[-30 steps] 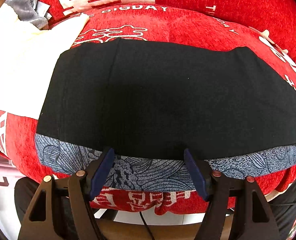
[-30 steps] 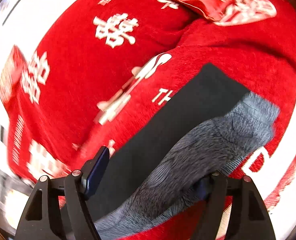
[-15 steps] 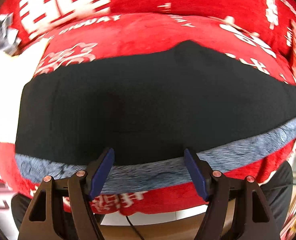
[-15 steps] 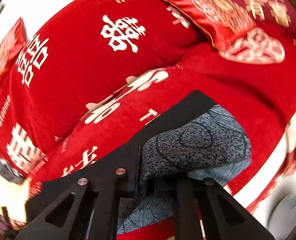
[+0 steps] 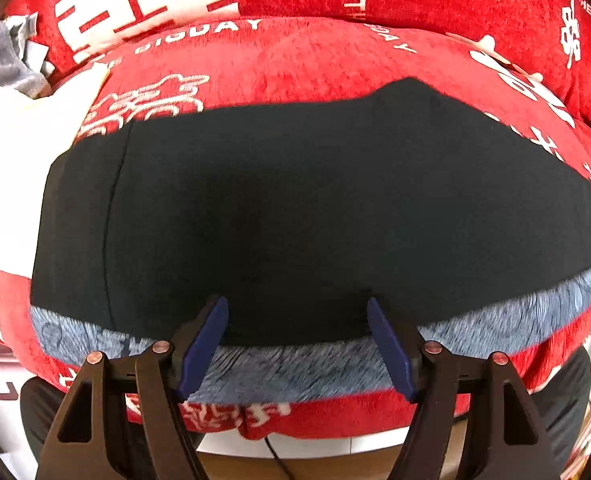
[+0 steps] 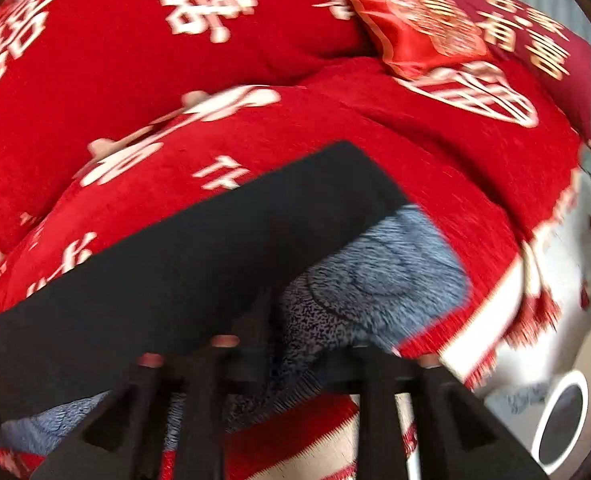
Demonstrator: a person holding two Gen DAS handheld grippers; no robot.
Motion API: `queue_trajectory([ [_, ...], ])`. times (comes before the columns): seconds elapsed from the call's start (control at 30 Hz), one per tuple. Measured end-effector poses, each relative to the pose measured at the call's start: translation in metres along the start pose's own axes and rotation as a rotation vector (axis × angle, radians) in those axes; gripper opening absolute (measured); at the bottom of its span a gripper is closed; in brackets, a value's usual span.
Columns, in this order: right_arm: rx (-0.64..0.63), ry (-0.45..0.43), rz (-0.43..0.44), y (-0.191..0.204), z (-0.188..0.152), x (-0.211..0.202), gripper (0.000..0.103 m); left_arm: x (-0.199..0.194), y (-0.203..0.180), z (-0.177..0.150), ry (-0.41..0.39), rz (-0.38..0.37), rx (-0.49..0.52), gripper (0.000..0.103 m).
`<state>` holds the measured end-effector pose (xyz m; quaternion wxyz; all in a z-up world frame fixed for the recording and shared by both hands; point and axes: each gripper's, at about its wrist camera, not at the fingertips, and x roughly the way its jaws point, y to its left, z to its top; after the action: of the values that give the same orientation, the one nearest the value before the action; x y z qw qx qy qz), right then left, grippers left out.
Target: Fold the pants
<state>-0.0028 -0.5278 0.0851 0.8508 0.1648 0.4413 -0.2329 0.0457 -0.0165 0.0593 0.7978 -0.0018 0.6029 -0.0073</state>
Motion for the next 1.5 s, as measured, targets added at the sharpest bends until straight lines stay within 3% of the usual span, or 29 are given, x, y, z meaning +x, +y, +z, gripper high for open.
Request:
queue_trajectory([
  [0.03, 0.020, -0.016, -0.013, -0.004, -0.001, -0.005, 0.066, -0.001, -0.010, 0.005, -0.011, 0.010, 0.023, 0.073],
  [0.2, 0.066, -0.074, -0.086, -0.013, -0.005, -0.030, 0.067, -0.013, -0.109, 0.017, -0.147, 0.128, 0.320, 0.073],
  [0.3, 0.057, -0.113, -0.109, -0.011, -0.007, -0.046, 0.068, 0.003, -0.142, 0.018, -0.142, 0.215, 0.415, 0.074],
  [0.37, 0.024, -0.133, -0.124, -0.005, -0.007, -0.054, 0.069, 0.004, -0.136, 0.022, -0.148, 0.213, 0.390, 0.083],
  [0.5, -0.089, -0.169, -0.137, 0.019, -0.016, -0.067, 0.075, 0.005, -0.090, 0.024, -0.123, 0.247, 0.307, 0.084],
  [0.6, -0.199, -0.161, -0.117, 0.054, -0.026, -0.065, 0.075, 0.009, -0.046, 0.022, -0.099, 0.267, 0.221, 0.097],
  [0.67, -0.286, -0.156, -0.075, 0.089, -0.035, -0.063, 0.075, 0.014, -0.028, 0.019, -0.086, 0.311, 0.193, 0.097],
  [0.7, -0.329, -0.149, -0.045, 0.108, -0.041, -0.062, 0.075, 0.013, -0.019, 0.017, -0.085, 0.296, 0.174, 0.097],
  [0.93, -0.786, -0.099, 0.147, 0.255, -0.105, -0.046, 0.077, 0.007, -0.023, 0.021, -0.093, 0.233, 0.086, 0.097],
  [1.03, -0.925, -0.112, 0.116, 0.279, -0.120, -0.030, 0.078, 0.013, -0.048, 0.031, -0.097, 0.226, 0.148, 0.097],
  [1.1, -0.886, -0.118, 0.130, 0.268, -0.106, -0.024, 0.081, 0.020, -0.058, 0.034, -0.102, 0.274, 0.189, 0.097],
  [1.17, -0.803, -0.115, 0.030, 0.241, -0.077, -0.007, 0.081, 0.022, -0.056, 0.040, -0.093, 0.262, 0.168, 0.097],
  [1.2, -0.768, -0.110, 0.003, 0.230, -0.066, -0.001, 0.081, 0.025, -0.052, 0.045, -0.071, 0.247, 0.143, 0.102],
  [1.27, -0.612, -0.074, -0.003, 0.184, -0.031, 0.019, 0.085, 0.028, -0.045, 0.052, -0.053, 0.232, 0.116, 0.103],
  [1.37, -0.394, -0.034, -0.040, 0.118, 0.011, 0.044, 0.103, 0.032, -0.037, 0.060, -0.031, 0.193, 0.084, 0.103],
  [1.43, -0.321, -0.022, -0.042, 0.092, 0.025, 0.049, 0.103, 0.031, -0.039, 0.059, -0.032, 0.199, 0.085, 0.103],
  [1.5, -0.310, -0.026, -0.101, 0.087, 0.026, 0.043, 0.103, 0.026, -0.043, 0.053, -0.056, 0.229, 0.104, 0.103],
])
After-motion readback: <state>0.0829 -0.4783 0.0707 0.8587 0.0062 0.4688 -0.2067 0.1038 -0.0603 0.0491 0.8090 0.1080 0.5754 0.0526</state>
